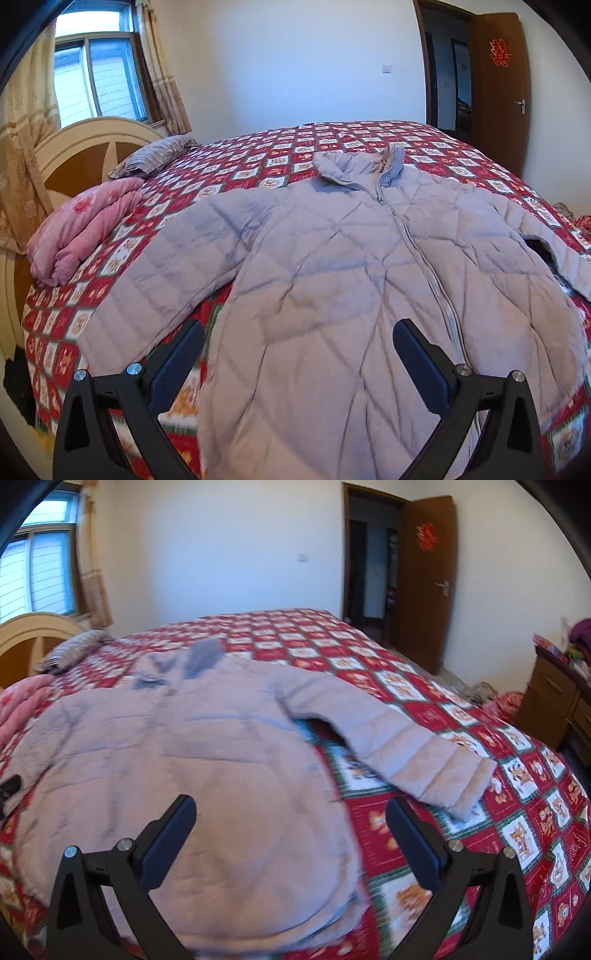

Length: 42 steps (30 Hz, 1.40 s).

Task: Fold large clothes
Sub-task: 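Grasp the jacket sleeve cuff with the right gripper and lift it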

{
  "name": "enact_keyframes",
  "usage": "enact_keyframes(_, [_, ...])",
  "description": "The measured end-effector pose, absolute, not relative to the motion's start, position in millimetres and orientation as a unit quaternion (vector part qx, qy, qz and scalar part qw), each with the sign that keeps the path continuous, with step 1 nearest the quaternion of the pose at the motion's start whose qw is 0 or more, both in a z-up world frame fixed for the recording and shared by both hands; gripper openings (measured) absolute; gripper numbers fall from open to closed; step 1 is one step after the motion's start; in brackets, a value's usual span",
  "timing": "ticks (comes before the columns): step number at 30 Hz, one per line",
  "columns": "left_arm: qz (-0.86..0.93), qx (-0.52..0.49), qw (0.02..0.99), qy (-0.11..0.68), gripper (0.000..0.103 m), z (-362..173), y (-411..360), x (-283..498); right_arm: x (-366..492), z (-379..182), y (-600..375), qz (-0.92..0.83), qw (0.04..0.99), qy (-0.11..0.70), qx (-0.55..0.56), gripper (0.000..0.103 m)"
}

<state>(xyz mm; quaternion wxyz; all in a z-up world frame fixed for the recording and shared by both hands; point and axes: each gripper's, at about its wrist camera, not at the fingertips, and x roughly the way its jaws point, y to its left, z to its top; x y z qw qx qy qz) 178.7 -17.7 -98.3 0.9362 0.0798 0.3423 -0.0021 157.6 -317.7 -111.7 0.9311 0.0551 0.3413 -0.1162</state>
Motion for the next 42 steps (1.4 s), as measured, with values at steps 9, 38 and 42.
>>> enact_keyframes(9, [0.008,0.109,0.929,0.353,0.102,-128,-41,253,176,-131,-418,-0.214,0.904,0.357,0.097,0.103])
enact_keyframes(38, [0.037,0.095,0.915,0.390,0.102,-167,4,326,206,-162,-504,-0.213,0.881,0.394,0.151,0.014])
enact_keyframes(42, [0.039,0.098,0.914,0.391,0.102,-167,11,330,221,-141,-484,-0.195,0.895,0.378,0.134,0.013])
